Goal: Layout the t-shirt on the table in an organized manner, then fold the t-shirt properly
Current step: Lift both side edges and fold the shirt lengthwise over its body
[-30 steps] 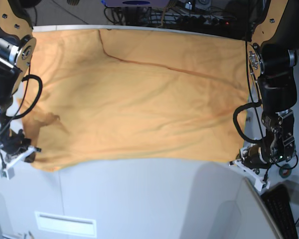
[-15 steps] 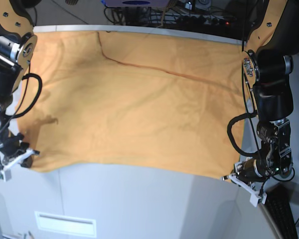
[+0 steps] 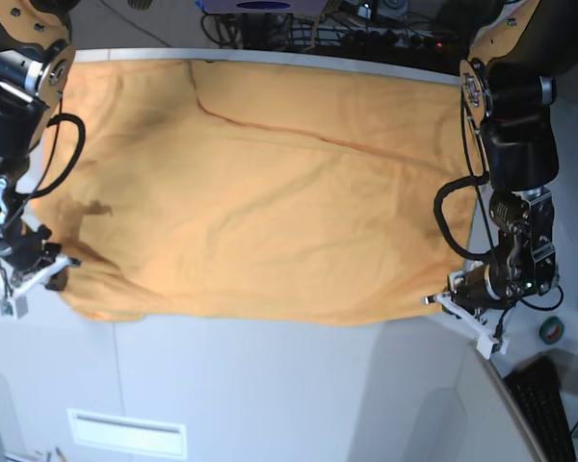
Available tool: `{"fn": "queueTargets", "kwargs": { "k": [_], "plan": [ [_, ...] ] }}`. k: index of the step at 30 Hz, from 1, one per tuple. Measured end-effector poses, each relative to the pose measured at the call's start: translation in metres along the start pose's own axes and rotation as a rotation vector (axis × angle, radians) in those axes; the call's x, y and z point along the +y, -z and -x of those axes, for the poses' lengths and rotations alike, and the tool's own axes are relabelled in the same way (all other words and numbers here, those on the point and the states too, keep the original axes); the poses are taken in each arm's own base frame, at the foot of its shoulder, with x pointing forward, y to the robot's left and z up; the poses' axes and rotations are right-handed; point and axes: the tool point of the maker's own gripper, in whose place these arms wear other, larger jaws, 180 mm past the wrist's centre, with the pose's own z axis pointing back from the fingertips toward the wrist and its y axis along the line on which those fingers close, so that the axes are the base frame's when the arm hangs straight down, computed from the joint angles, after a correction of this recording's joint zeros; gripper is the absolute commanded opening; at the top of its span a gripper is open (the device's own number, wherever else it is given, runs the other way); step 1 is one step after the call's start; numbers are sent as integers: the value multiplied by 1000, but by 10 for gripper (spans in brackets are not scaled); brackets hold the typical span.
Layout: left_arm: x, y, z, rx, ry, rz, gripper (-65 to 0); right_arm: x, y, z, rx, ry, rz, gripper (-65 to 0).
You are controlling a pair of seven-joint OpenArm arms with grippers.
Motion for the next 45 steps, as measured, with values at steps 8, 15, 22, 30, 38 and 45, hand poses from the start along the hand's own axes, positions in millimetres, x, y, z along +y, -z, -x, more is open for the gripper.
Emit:
{"fn": "queueTargets", "kwargs": {
  "k": [8, 15, 22, 30, 38, 45],
  "plan": [
    [1, -22, 28, 39, 72, -25, -650, -9, -15, 9, -4, -45, 29, -650],
    [16, -36, 50, 106, 186, -16, -650, -20, -25, 25, 24, -62, 50, -650],
    [30, -44, 65, 165, 220, -30, -650, -27, -28, 26, 27, -60, 63, -650],
    [66, -60, 54, 131, 172, -90, -650, -33, -32, 29, 34, -71, 64, -650],
    [64, -59, 61, 141, 169, -84, -650, -33, -36, 35, 49, -89, 68, -650],
    [61, -73, 84, 160, 222, -93, -650, -39, -58, 41, 107, -163, 103, -650]
  ]
}}
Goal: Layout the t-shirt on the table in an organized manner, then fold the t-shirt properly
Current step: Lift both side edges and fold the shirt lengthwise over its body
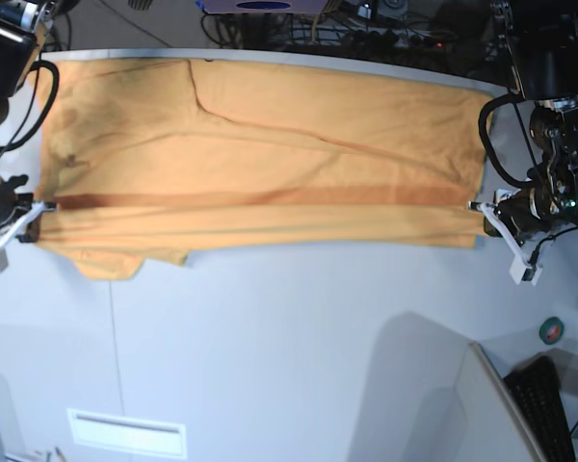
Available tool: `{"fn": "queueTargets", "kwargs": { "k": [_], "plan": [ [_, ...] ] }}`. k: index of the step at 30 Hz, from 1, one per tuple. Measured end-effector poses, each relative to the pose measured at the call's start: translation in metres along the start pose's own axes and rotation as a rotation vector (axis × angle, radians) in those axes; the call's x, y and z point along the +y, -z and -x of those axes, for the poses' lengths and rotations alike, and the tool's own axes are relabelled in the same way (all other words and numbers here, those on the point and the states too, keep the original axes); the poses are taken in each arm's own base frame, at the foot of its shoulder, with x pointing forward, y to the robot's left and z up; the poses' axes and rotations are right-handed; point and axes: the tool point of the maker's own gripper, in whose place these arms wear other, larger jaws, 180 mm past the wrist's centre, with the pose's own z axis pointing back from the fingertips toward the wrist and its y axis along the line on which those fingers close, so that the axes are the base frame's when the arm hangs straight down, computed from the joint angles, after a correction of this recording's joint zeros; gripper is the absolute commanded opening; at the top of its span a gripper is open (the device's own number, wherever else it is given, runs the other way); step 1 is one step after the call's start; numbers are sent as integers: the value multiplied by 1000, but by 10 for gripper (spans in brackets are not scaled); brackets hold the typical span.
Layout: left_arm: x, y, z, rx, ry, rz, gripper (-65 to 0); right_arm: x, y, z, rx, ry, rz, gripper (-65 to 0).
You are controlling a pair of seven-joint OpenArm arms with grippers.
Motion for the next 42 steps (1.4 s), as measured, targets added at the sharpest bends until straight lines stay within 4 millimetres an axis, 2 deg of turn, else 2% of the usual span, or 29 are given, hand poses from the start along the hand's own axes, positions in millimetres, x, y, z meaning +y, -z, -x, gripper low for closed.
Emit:
{"fn": "queueTargets", "kwargs": {
  "k": [3, 9, 13, 17, 21, 26, 29, 32, 34, 36, 37, 39, 40, 41, 42],
  "plan": [
    [-4, -5, 4, -7, 18, -2, -650, 0, -5, 1, 5, -16, 7, -650],
    [-6, -10, 19, 10, 33, -8, -650, -1, -19, 24, 80, -50, 23, -650],
    [-6, -11, 23, 16, 37, -8, -650, -2, -27, 28, 96, -67, 33, -650],
    [1, -18, 26, 4, 26, -24, -650, -4, -38, 40, 119, -89, 45, -650],
    [5, -26, 40, 46, 48, -59, -650, -9, -51, 58, 187, -117, 75, -650],
    [-1, -30, 44, 41, 57, -48, -650, 9, -50, 72, 203, -83, 44, -650],
    [1, -30, 52, 64, 63, -56, -650, 12, -49, 72, 199, -82, 39, -650],
    [-1, -29, 50, 56, 60, -51, -650, 19, -49, 67, 181, -73, 37, -650],
    [-3, -29, 51, 52, 58, -44, -650, 31, -51, 57, 141, -61, 20, -650],
    [-2, -30, 57, 68, 63, -48, -650, 46, -52, 42, 59, 31, -36, -650],
    [-2, -30, 59, 77, 63, -49, -650, 50, -55, 34, 16, 87, -62, -596],
    [-3, -30, 59, 75, 61, -47, -650, 46, -61, 35, 30, 132, -84, -374],
    [-3, -30, 59, 74, 61, -47, -650, 43, -62, 39, 61, 152, -88, -285],
    [-3, -30, 58, 71, 61, -47, -650, 42, -62, 40, 70, 169, -92, -243],
    [-3, -30, 58, 70, 61, -47, -650, 43, -62, 39, 67, 173, -97, -242]
  ]
}}
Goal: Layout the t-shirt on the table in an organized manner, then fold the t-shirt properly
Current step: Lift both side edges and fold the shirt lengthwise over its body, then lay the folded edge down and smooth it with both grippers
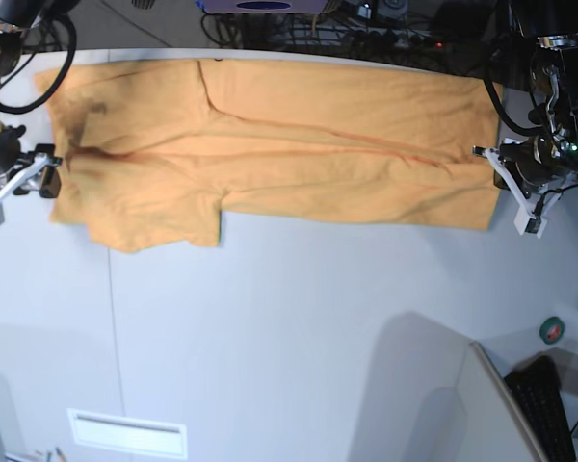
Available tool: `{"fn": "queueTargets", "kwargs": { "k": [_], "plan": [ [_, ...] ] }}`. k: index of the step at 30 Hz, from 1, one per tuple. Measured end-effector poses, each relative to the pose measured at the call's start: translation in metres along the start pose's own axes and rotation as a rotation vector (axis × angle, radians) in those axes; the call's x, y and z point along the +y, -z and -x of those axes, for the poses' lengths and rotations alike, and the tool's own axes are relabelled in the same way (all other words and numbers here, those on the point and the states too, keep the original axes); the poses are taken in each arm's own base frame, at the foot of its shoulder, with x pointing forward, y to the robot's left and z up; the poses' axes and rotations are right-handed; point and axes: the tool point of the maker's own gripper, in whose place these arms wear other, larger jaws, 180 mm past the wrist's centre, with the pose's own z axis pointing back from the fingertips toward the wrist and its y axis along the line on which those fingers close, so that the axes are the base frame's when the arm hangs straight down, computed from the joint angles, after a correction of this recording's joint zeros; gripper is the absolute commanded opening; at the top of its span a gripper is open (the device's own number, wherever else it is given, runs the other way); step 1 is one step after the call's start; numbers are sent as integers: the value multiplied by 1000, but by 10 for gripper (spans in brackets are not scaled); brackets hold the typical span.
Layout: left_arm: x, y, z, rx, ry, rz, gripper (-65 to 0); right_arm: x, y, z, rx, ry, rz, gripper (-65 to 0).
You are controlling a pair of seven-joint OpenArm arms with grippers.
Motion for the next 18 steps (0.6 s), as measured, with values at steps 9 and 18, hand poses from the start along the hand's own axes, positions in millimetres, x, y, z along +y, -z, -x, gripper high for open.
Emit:
{"fn": "queueTargets", "kwargs": {
  "k": [9, 18],
  "plan": [
    [0, 0, -3, -7, -2, 2, -650, 29, 19, 13, 56, -12, -92, -312],
    [0, 0, -1, -4, -2, 1, -650, 27, 25, 25, 95, 3, -93, -314]
  ]
}}
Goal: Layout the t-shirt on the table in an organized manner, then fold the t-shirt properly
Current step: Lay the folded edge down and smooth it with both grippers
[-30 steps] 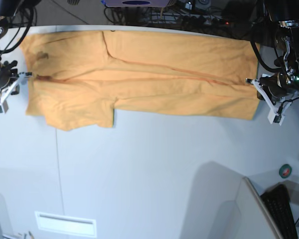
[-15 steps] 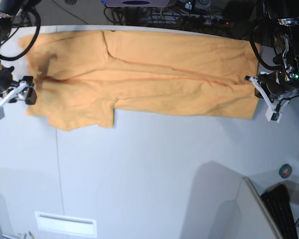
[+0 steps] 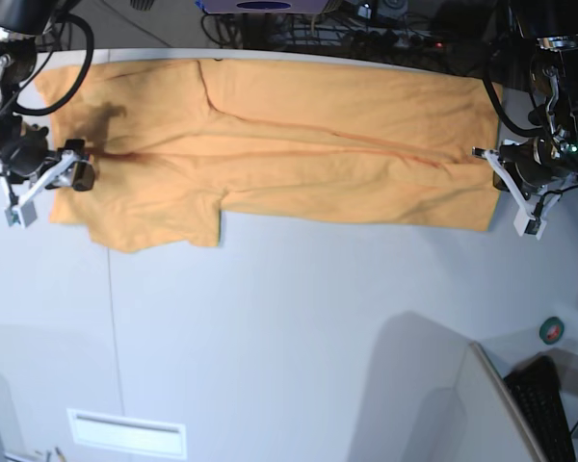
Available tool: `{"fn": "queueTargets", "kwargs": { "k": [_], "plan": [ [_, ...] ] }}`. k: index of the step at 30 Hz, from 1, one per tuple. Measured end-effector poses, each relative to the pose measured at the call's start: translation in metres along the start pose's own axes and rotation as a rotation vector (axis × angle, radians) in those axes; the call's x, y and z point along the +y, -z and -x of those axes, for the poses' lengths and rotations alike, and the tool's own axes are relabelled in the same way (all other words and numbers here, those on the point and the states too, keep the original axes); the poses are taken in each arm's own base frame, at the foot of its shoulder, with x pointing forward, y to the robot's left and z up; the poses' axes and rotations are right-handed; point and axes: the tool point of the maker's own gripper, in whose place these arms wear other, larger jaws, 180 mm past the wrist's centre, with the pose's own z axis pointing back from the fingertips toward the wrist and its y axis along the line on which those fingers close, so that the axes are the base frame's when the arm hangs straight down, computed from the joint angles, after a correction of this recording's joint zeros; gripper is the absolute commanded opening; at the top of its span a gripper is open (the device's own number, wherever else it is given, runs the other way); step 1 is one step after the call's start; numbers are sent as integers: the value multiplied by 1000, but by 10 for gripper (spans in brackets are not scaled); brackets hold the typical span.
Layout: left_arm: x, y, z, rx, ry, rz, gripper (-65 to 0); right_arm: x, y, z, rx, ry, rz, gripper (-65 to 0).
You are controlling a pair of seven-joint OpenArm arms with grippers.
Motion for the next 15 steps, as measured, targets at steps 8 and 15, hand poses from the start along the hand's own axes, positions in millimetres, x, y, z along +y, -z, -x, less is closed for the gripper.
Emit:
{"fn": "queueTargets", "kwargs": {
  "k": [8, 15],
  "plan": [
    [0, 0, 1, 2, 1, 0, -650, -5, -2, -1, 2, -8, 10, -317],
    [0, 0, 1, 3, 1, 0, -650, -8, 8, 19, 60, 38, -2, -354]
  ]
}}
